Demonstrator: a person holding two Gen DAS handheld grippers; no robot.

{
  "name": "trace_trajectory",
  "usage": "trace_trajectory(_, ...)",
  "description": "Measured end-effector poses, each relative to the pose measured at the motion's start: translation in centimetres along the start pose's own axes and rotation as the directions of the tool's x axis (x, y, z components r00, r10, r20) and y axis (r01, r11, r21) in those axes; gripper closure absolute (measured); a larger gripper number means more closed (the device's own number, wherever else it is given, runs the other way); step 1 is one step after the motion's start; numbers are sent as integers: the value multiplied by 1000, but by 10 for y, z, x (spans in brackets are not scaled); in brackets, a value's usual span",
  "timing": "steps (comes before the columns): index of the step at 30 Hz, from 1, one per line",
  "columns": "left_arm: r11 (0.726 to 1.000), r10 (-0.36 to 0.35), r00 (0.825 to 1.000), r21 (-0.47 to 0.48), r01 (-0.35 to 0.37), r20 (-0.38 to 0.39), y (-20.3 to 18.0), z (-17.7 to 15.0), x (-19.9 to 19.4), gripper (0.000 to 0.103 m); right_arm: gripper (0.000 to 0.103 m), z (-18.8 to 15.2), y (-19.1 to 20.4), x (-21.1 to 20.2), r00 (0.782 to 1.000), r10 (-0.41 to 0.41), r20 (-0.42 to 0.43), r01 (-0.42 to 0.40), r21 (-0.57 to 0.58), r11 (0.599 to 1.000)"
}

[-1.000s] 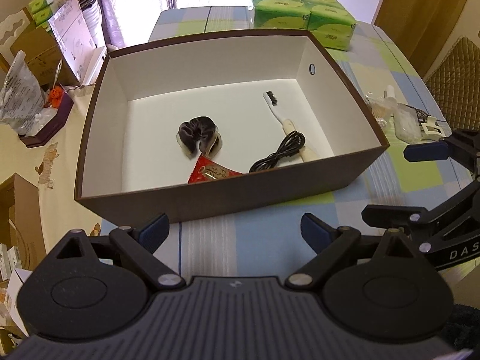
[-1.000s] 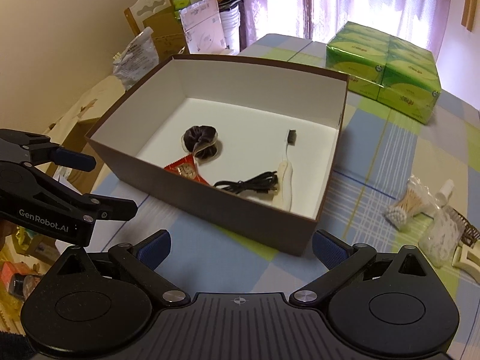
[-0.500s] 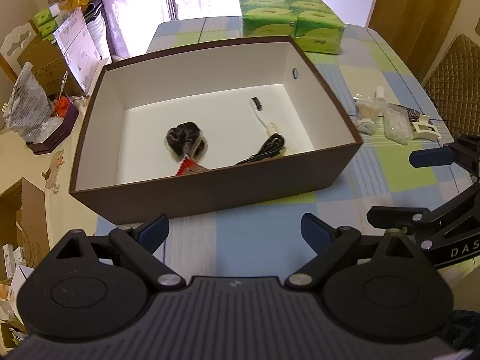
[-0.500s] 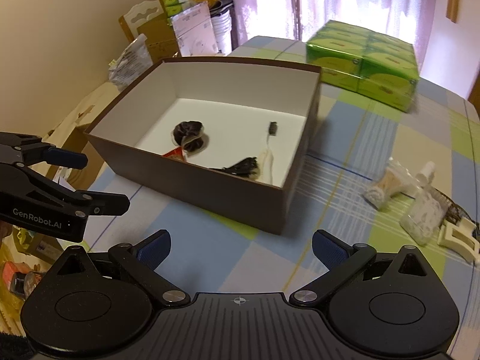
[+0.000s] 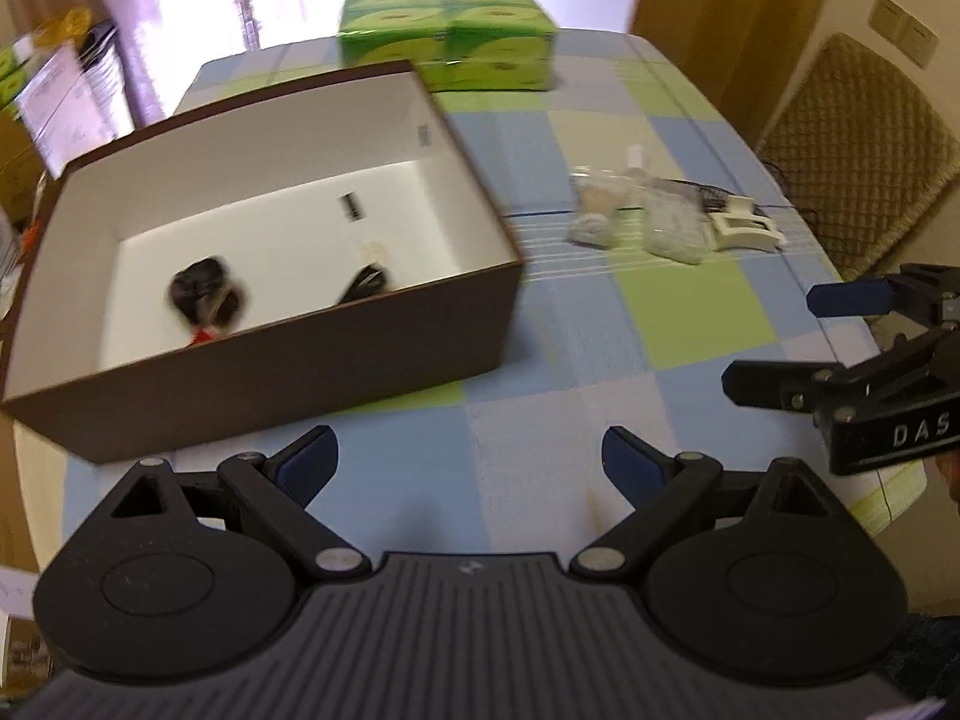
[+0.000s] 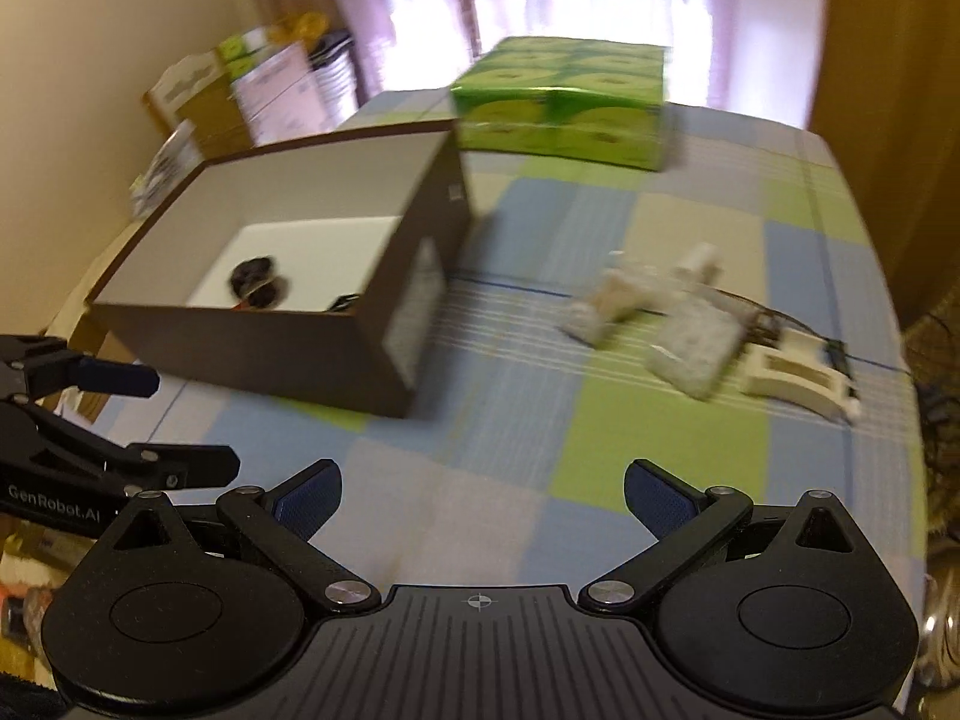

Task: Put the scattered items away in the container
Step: 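Move the left tool to the cotton swab bag while the right approaches the dark green tube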

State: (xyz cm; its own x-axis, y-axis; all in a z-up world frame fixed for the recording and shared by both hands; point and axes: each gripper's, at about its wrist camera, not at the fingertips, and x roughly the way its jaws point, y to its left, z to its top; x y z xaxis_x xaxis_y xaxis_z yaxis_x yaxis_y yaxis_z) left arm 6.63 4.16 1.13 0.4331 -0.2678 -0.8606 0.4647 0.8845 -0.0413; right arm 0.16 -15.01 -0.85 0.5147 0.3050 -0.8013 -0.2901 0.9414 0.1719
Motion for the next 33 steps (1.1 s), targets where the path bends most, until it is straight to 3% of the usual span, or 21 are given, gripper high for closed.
trace_trajectory(15,983,-106,994,155,101,24,-90,36,33,10,0,-22,-89,-34,992,-114,51,104,159,982)
trace_trajectory(24,980,-90,995,181,81,42,-112,64,63,12,0,-22,-132,-32,986,-155,64,139,205,969)
trace_trajectory(33,979,-35,999,202,27,36,-114,102,101,13,0,-8,-190,-2,976,-208,59,188,239,953)
